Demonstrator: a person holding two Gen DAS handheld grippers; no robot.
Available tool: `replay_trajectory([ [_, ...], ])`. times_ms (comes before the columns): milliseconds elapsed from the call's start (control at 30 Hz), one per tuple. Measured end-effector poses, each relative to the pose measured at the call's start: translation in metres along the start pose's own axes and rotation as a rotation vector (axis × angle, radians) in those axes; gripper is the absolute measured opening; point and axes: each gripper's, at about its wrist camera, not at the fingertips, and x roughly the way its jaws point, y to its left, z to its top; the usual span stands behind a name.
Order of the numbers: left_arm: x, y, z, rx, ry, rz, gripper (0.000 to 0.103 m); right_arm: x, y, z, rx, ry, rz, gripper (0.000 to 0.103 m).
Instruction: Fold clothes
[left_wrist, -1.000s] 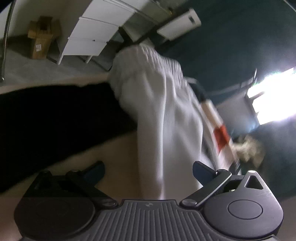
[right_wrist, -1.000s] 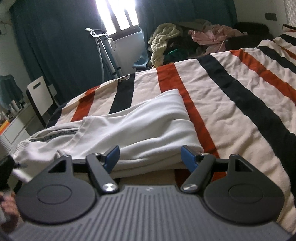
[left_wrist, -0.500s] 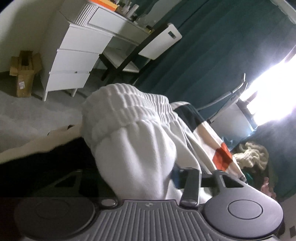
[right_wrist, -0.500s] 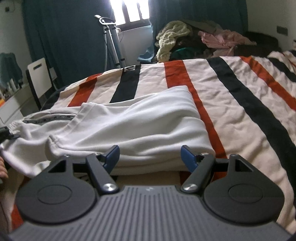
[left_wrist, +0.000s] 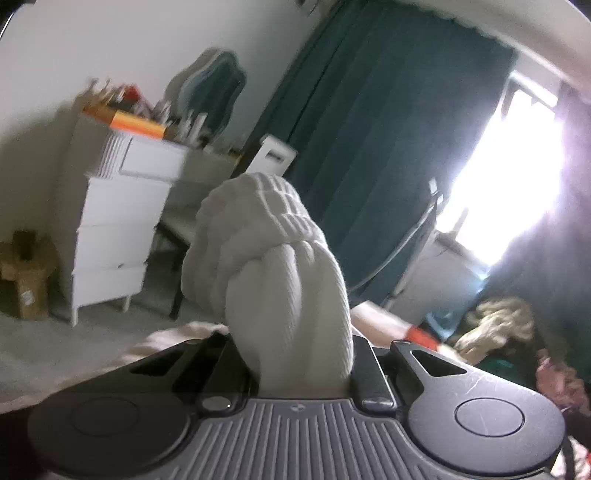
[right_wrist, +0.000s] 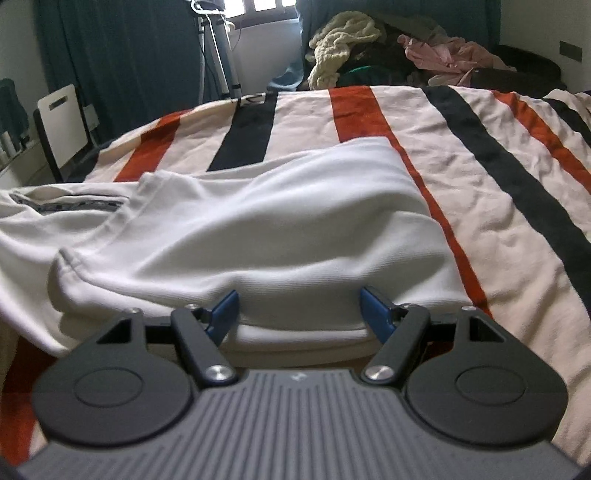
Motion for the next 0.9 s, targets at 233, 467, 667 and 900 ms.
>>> replay_trajectory([
  [233, -0.051, -0.071, 0.001, 0.15, -0.116, -0.047, 0.015, -0.02, -0.018, 0.01, 0.128, -0.047, 0.047, 0.074],
  [467, -0.083, -0.181, 0.016, 0.138, -0.136, -0.12, 0.014, -0.038, -0.059, 0.022, 0.28, -0.119, 0.055, 0.074],
  [667, -0.106, -0.298, -0.024, 0.29, -0.175, -0.21, 0.014, -0.04, -0.11, 0.031, 0.489, -0.172, 0.014, 0.074],
  [900, -0.141, -0.39, -0.174, 0.646, -0.165, -0.341, 0.015, -0.043, -0.163, 0.028, 0.695, -0.233, -0.032, 0.077],
])
